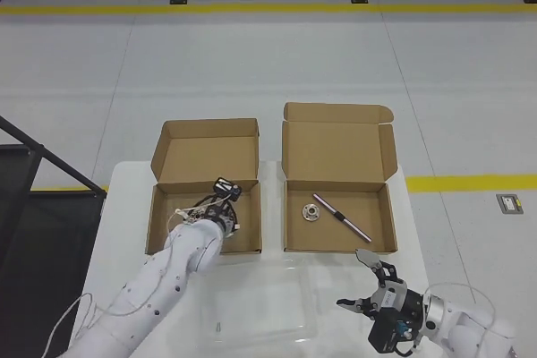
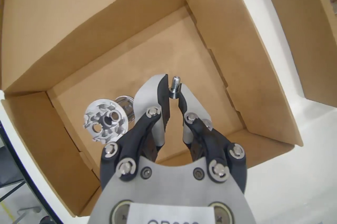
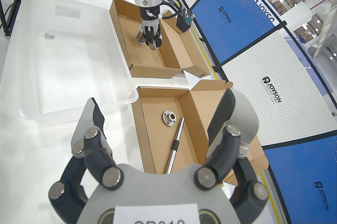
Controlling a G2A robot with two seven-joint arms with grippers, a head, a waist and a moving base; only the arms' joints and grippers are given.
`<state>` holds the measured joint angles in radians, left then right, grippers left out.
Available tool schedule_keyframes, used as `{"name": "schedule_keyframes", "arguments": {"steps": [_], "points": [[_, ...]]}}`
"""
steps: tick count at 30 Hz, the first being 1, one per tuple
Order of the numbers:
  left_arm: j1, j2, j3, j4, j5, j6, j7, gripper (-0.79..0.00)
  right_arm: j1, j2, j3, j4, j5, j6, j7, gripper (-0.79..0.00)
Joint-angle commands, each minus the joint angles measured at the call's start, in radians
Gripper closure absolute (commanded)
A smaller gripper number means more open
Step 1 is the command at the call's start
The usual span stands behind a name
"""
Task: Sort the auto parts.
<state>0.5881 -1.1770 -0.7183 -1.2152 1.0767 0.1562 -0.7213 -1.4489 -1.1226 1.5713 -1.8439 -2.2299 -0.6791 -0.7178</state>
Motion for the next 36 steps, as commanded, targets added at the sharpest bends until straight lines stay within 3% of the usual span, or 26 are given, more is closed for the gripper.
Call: {"name": "schedule_keyframes", "arguments": {"steps": [1,6,8,13,18,21,25,29,36], "points": [[-0.021,-0.017,0.019,0.045,-0.009,0.003,-0.002,-0.105,0.0,0.0,0.0,0.0,0.0,0.0,0.0,-0.785],[-0.061,-0.055,0.045,0.137,-0.032,-0.005,0.017,-0.182,0.0,0.0,0.0,0.0,0.0,0.0,0.0,-0.785],[-0.071,-0.066,0.051,0.161,-0.035,-0.008,0.02,-0.246,0.0,0.0,0.0,0.0,0.0,0.0,0.0,-0.785],[-0.085,-0.084,0.047,0.193,-0.037,-0.014,0.029,-0.265,0.0,0.0,0.0,0.0,0.0,0.0,0.0,-0.785],[-0.075,-0.082,0.008,0.159,-0.049,-0.042,0.045,-0.265,0.0,0.0,0.0,0.0,0.0,0.0,0.0,-0.785],[-0.043,-0.064,-0.039,0.08,-0.047,-0.076,0.04,-0.274,0.0,0.0,0.0,0.0,0.0,0.0,0.0,-0.785],[0.044,-0.024,-0.125,-0.102,-0.008,-0.111,-0.012,-0.299,0.0,0.0,0.0,0.0,0.0,0.0,0.0,-0.785],[0.171,0.018,-0.219,-0.327,0.058,-0.122,-0.103,-0.348,0.0,0.0,0.0,0.0,0.0,0.0,0.0,-0.785],[0.391,0.071,-0.359,-0.633,0.07,-0.276,-0.247,-0.385,0.0,0.0,0.0,0.0,0.0,0.0,0.0,-0.785]]}}
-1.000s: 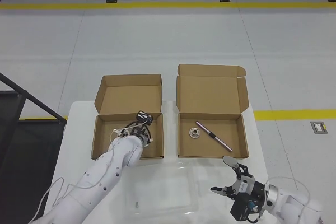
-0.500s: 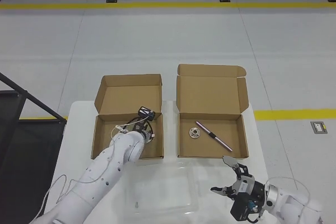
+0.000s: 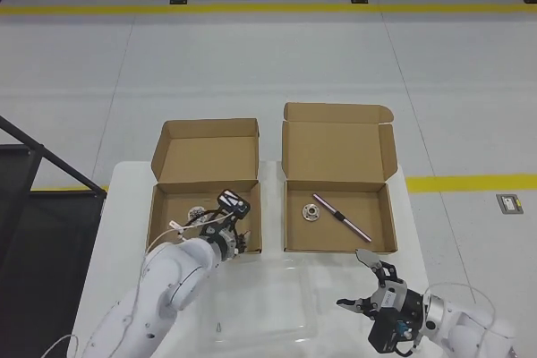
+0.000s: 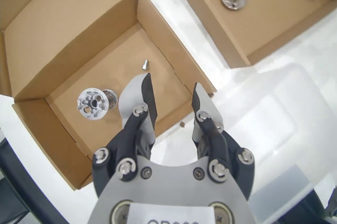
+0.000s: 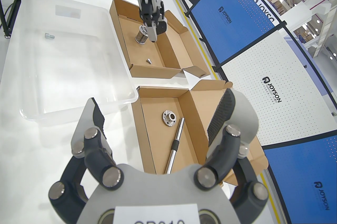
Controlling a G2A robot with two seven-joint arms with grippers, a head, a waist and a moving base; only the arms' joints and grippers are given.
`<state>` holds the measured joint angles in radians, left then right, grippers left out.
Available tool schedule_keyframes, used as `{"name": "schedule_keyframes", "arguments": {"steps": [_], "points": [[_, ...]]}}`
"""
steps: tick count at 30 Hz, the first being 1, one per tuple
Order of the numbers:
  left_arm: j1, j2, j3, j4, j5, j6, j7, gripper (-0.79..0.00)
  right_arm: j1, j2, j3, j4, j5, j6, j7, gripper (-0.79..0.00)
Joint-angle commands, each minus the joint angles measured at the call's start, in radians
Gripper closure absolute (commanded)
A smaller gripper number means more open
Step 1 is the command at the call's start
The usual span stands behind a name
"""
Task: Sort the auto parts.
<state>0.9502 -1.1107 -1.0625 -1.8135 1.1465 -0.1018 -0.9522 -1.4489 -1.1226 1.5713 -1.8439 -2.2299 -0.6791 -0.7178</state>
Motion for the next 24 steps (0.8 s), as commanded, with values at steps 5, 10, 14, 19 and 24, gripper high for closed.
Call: {"name": "schedule_keyframes", "arguments": {"steps": [5,10,14,19,24], "points": [[0.146,0.021,-0.03,-0.153,0.087,-0.019,-0.137,-0.542,0.0,0.0,0.0,0.0,0.0,0.0,0.0,-0.785],[0.195,0.019,0.028,-0.202,0.164,-0.012,-0.251,-0.785,0.0,0.0,0.0,0.0,0.0,0.0,0.0,-0.785],[0.197,0.019,0.036,-0.204,0.171,-0.017,-0.272,-0.785,0.0,0.0,0.0,0.0,0.0,0.0,0.0,-0.785],[0.197,0.019,0.036,-0.204,0.171,-0.017,-0.272,-0.785,0.0,0.0,0.0,0.0,0.0,0.0,0.0,-0.785],[0.206,0.018,0.036,-0.186,0.175,-0.013,-0.24,-0.785,0.0,0.0,0.0,0.0,0.0,0.0,0.0,-0.785]]}}
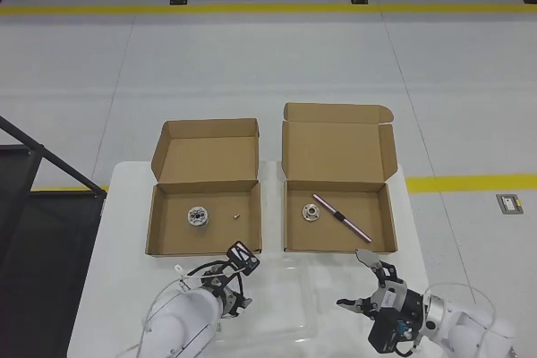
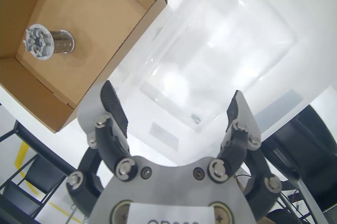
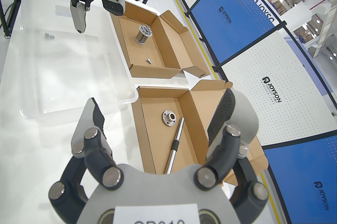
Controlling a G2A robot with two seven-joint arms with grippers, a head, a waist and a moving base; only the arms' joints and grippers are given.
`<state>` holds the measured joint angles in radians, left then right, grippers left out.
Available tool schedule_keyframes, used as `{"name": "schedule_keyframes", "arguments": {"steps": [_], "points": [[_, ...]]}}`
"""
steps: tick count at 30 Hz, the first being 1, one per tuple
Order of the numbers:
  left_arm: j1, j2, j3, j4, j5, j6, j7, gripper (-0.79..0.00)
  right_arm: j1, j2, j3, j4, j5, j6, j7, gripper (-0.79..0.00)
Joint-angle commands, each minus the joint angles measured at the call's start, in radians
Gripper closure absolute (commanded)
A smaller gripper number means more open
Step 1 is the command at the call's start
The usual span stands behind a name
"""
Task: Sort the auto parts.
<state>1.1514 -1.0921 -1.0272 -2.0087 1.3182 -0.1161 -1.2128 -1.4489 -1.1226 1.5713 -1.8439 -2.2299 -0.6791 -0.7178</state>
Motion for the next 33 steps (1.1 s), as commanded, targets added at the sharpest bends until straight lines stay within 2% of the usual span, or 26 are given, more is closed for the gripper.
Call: {"name": "schedule_keyframes", "arguments": {"steps": [1,8,14,17,26,33], "points": [[0.01,-0.001,0.01,0.017,0.013,-0.014,0.028,-0.785,0.0,0.0,0.0,0.0,0.0,0.0,0.0,-0.785],[0.037,0.003,0.046,0.028,0.099,-0.131,0.061,-0.785,0.0,0.0,0.0,0.0,0.0,0.0,0.0,-0.785],[0.035,0.018,0.01,0.039,0.032,-0.36,0.044,-0.785,0.0,0.0,0.0,0.0,0.0,0.0,0.0,-0.785],[0.031,0.027,0.0,0.047,0.057,-0.465,0.026,-0.785,0.0,0.0,0.0,0.0,0.0,0.0,0.0,-0.785],[0.035,0.028,-0.003,0.06,0.064,-0.466,0.047,-0.785,0.0,0.0,0.0,0.0,0.0,0.0,0.0,-0.785],[-0.004,0.032,-0.011,0.13,0.047,-0.565,0.074,-0.785,0.0,0.0,0.0,0.0,0.0,0.0,0.0,-0.785]]}}
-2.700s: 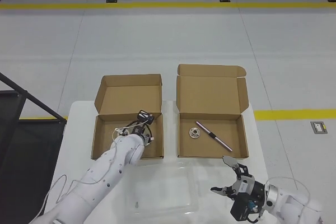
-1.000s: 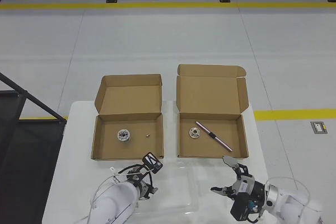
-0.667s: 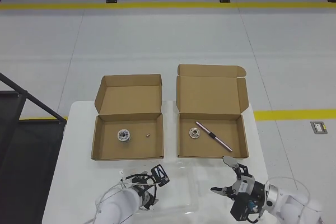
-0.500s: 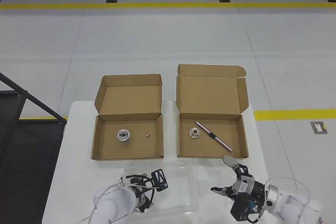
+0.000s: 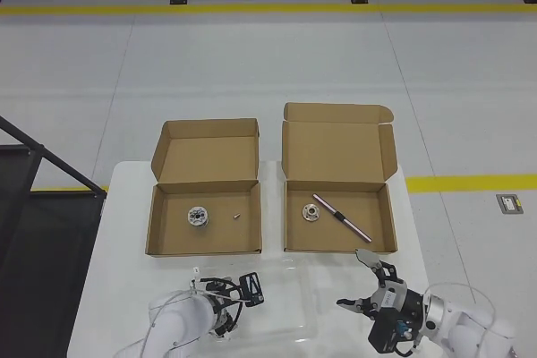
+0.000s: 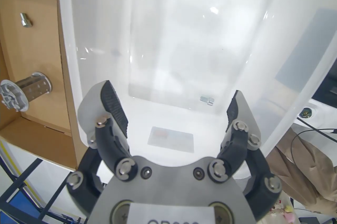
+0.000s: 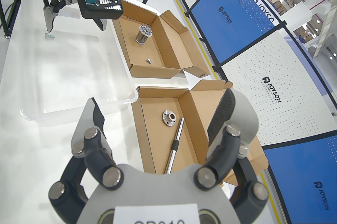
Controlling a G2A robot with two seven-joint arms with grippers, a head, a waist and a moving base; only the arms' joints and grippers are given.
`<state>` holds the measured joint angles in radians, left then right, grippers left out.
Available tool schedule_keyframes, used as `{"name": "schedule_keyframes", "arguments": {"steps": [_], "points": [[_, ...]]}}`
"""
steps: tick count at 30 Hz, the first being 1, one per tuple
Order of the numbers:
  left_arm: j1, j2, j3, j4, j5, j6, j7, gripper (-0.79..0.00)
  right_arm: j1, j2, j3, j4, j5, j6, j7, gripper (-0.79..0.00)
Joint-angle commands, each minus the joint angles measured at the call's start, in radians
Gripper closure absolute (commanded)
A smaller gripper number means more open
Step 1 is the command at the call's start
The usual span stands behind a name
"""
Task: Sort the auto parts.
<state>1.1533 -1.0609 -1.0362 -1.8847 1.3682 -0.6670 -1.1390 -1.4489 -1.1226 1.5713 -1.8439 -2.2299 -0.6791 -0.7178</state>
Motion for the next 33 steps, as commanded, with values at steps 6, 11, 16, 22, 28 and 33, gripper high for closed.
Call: {"name": "schedule_keyframes", "arguments": {"steps": [6,11,16,22,28,33], "points": [[-0.043,0.015,0.049,0.073,0.054,-0.081,0.067,-0.785,0.0,0.0,0.0,0.0,0.0,0.0,0.0,-0.785],[-0.07,0.025,0.095,0.102,0.098,-0.101,0.087,-0.785,0.0,0.0,0.0,0.0,0.0,0.0,0.0,-0.785],[-0.07,0.025,0.095,0.102,0.098,-0.101,0.087,-0.785,0.0,0.0,0.0,0.0,0.0,0.0,0.0,-0.785],[-0.057,0.025,0.114,0.114,0.157,-0.095,0.125,-0.785,0.0,0.0,0.0,0.0,0.0,0.0,0.0,-0.785],[-0.069,0.026,0.129,0.13,0.197,-0.15,0.149,-0.785,0.0,0.0,0.0,0.0,0.0,0.0,0.0,-0.785],[-0.084,0.029,0.136,0.155,0.209,-0.195,0.18,-0.785,0.0,0.0,0.0,0.0,0.0,0.0,0.0,-0.785]]}}
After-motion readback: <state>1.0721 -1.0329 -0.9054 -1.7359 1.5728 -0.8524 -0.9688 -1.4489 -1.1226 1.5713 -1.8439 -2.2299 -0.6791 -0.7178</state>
